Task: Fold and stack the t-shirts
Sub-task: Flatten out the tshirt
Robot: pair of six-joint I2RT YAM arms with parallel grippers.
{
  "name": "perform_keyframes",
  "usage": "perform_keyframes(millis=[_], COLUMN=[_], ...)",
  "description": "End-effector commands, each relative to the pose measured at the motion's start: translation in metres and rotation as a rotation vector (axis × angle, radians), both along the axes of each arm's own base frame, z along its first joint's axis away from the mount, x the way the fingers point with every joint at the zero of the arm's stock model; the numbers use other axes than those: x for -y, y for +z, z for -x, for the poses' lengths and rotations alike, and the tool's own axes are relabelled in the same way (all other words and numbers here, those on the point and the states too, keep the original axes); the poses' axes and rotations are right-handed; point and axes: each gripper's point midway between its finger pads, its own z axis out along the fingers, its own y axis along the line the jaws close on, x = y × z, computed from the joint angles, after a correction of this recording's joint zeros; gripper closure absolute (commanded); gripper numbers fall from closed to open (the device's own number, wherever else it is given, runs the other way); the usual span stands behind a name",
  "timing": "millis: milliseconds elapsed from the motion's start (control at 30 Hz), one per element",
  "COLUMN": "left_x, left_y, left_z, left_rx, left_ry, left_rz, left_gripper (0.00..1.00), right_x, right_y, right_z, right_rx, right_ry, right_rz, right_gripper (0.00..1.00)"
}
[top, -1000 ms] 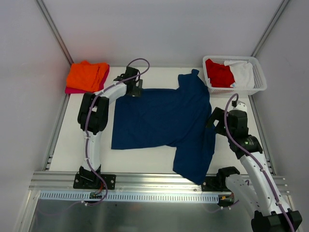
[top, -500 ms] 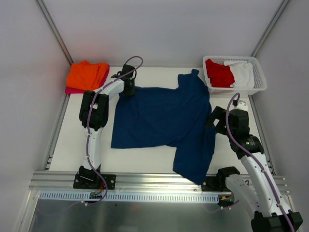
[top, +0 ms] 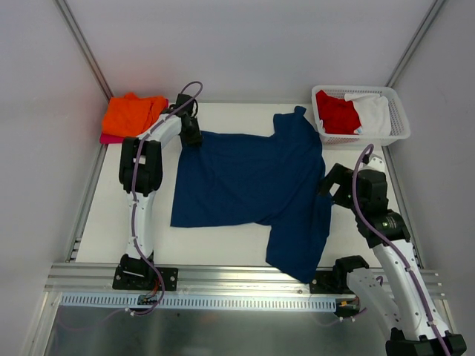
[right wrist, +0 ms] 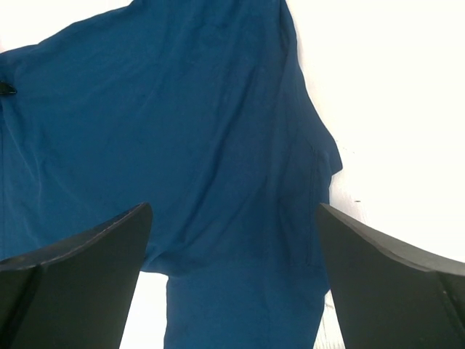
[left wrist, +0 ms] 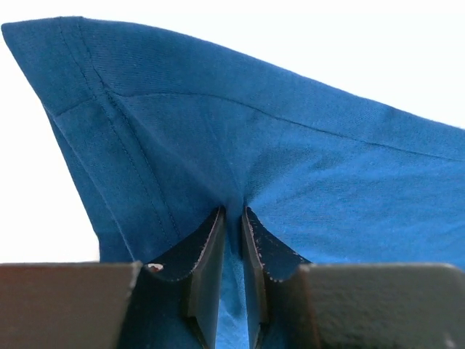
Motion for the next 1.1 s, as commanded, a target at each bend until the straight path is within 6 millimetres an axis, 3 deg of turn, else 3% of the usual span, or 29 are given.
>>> perform_keyframes(millis=[0,33,100,367,500,700,1067], left_x=[-0.014,-0.013,-0.014,-0.011,-0.009,-0.023,-0.046], left_y=[-0.034,-0.035,-0.032,-0.031,-0.016,-0.008,-0.012], left_z=[0.029,0.03,0.03,0.034,0.034,0.031,0.023], left_rx=[-0.182,-0.191,-0.189,-0.215,-0.183,-0.154,-0.146], left_ry=[-0.007,-0.009,0.0,-0.04,-0.055,-0.042,-0.047], left_rz=[-0.003,-0.003,0.003,0.004,-0.026,-0.103,-0.163], left_gripper=[0.84,0.84,1.0,1.0,1.0,1.0,1.0], right_x=[-0.001,-0.001,-0.001,-0.001,-0.001,-0.001,-0.001], right_y=[0.019,0.019,0.021,0.03,0.033,0.035,0.039], right_z=[-0.001,-0.002,-0.001,0.001,0.003,0.004,0.002], right_rx=[0.041,0.041,0.041,0.06,0.067,0.076,0.072], right_ry=[0.003,0.004,0.007,0.01,0.011,0.01,0.02], right_rz=[-0.005,-0.006,-0.004,-0.006,-0.013,-0.017,-0.002], right_gripper=[0.0,0.0,0.01,0.01,0.01,0.0,0.01])
